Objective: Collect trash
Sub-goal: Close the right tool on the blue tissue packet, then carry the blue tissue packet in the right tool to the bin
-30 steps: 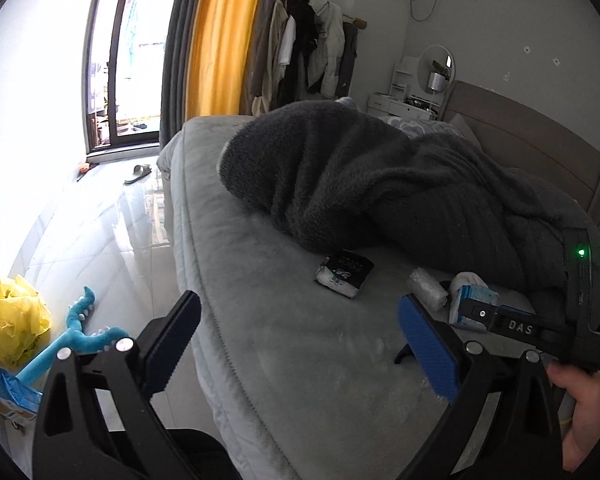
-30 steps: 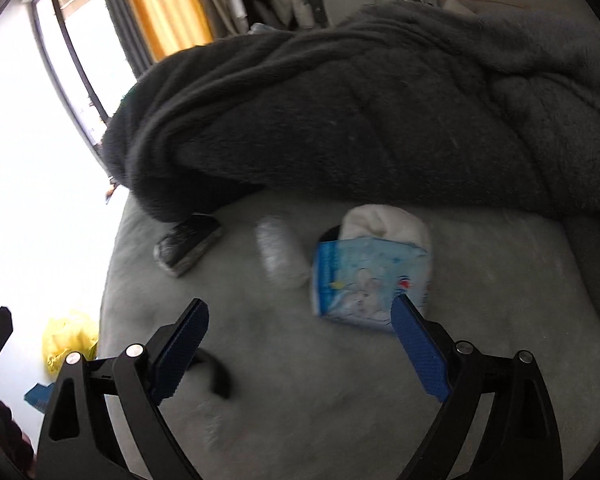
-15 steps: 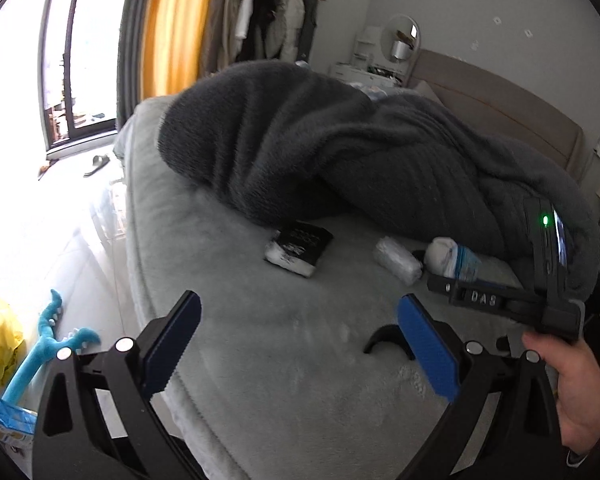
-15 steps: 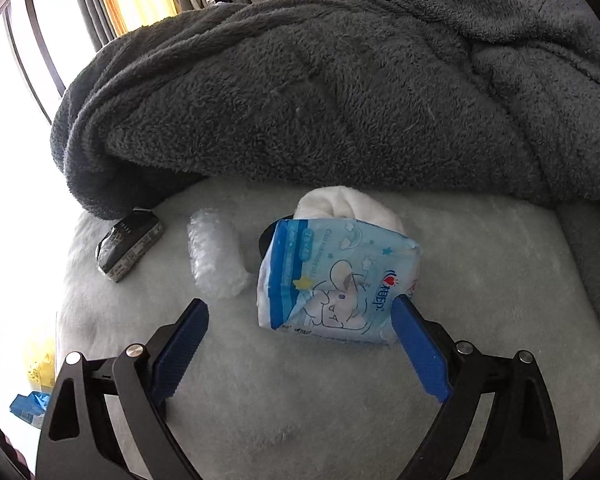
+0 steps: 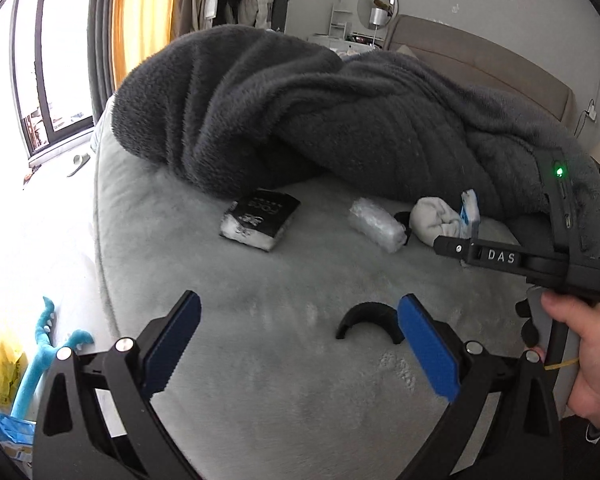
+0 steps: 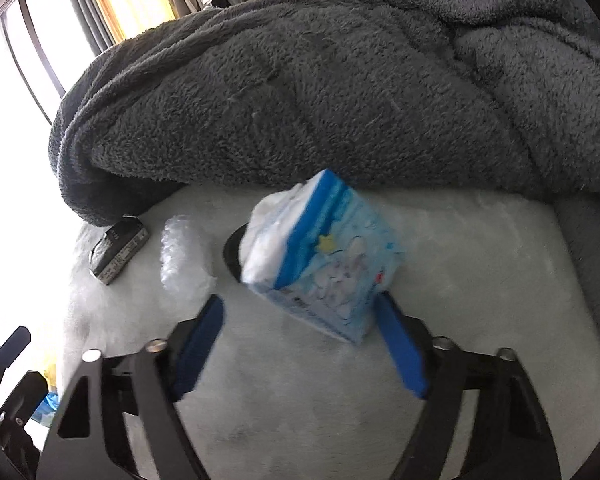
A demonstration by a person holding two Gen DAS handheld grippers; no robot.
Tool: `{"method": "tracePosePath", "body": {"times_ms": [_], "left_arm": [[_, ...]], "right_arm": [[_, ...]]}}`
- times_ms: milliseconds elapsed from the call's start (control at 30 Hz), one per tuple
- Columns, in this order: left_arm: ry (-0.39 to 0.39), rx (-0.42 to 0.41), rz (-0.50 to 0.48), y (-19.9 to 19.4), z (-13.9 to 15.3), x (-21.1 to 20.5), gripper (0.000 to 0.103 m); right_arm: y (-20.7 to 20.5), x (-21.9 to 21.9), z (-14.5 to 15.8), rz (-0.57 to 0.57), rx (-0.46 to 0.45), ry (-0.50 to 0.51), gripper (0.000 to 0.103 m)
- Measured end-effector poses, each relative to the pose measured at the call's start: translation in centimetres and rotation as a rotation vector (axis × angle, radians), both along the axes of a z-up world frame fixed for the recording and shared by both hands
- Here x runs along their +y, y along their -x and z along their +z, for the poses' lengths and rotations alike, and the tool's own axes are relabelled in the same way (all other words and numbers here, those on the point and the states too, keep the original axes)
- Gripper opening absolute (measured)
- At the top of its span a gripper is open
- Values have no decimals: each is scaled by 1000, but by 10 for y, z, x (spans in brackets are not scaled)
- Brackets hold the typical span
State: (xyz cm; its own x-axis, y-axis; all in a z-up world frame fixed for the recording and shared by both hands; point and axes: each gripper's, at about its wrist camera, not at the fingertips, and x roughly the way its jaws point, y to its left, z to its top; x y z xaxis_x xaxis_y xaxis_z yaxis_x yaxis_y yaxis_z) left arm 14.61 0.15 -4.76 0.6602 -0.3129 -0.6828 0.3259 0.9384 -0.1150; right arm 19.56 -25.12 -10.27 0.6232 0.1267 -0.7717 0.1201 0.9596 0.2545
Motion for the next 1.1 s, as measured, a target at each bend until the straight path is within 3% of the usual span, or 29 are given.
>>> {"method": "tracePosePath", "body": {"times_ms": [367, 833, 867, 933, 1100], "left_arm": [[-28, 32, -41, -4, -14, -29, 100], [-83, 54, -66, -8, -34, -56, 97], [-90, 57, -69, -9, -35, -58, 96], [-108, 65, -67, -11, -39, -62, 81], [-96, 80, -51, -16, -43, -64, 75]], "right_arm": [[6, -28, 11, 38, -40, -9, 40], [13, -41, 24, 72, -74, -35, 34], [15, -43, 25, 80, -75, -47, 34], [16, -45, 25, 89, -73, -64, 34], [19, -49, 28, 90, -81, -80, 34]]}}
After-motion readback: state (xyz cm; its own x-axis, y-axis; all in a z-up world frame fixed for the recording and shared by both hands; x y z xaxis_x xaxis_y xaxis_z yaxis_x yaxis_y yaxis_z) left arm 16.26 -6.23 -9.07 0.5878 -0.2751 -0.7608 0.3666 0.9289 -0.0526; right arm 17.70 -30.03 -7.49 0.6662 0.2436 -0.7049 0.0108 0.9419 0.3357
